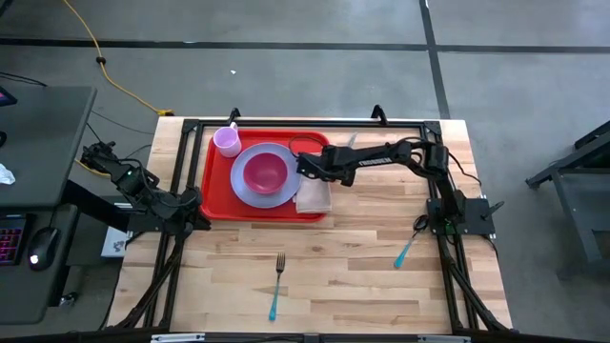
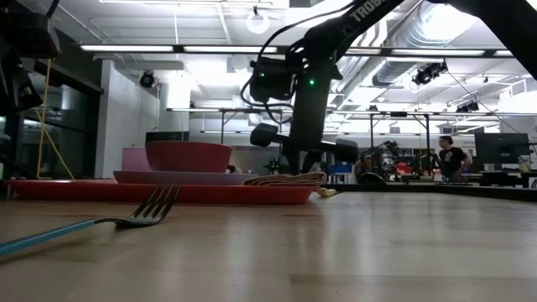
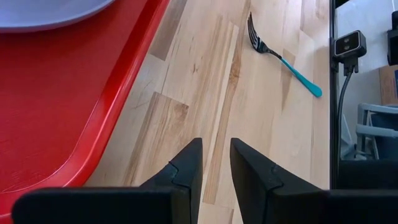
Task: Set up tray
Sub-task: Put the brown napkin on the red tray to the right of the purple plate
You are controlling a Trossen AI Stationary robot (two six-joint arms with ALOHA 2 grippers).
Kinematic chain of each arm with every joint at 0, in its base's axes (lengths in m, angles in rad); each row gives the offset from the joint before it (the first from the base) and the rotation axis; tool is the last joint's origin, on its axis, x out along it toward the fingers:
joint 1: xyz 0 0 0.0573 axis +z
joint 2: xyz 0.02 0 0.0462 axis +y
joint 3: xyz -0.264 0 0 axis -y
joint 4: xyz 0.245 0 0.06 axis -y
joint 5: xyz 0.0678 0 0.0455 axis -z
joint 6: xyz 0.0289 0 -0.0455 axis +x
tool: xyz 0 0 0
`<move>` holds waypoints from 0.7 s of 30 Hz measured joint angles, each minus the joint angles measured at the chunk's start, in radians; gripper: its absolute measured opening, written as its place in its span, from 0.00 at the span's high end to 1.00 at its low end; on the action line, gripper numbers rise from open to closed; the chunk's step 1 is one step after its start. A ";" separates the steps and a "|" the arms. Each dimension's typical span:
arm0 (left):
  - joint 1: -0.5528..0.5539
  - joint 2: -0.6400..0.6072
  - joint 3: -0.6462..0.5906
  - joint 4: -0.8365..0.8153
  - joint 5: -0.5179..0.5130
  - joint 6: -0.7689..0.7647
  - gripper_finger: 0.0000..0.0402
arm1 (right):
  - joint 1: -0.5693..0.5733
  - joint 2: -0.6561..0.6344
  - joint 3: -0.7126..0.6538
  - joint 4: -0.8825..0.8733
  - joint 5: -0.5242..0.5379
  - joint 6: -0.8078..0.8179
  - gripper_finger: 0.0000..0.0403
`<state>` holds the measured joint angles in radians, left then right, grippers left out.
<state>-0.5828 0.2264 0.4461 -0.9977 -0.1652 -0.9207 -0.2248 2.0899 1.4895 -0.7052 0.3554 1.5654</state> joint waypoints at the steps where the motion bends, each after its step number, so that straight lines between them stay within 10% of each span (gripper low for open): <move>1: 0.000 0.000 0.000 0.000 0.000 0.000 0.72 | 0.003 0.000 0.000 0.000 0.002 -0.001 1.00; 21: 0.000 0.000 0.000 0.000 0.001 0.000 0.72 | -0.019 -0.001 0.000 0.031 0.015 0.031 1.00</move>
<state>-0.5829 0.2268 0.4461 -0.9981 -0.1642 -0.9207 -0.2438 2.0892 1.4895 -0.6742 0.3700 1.5968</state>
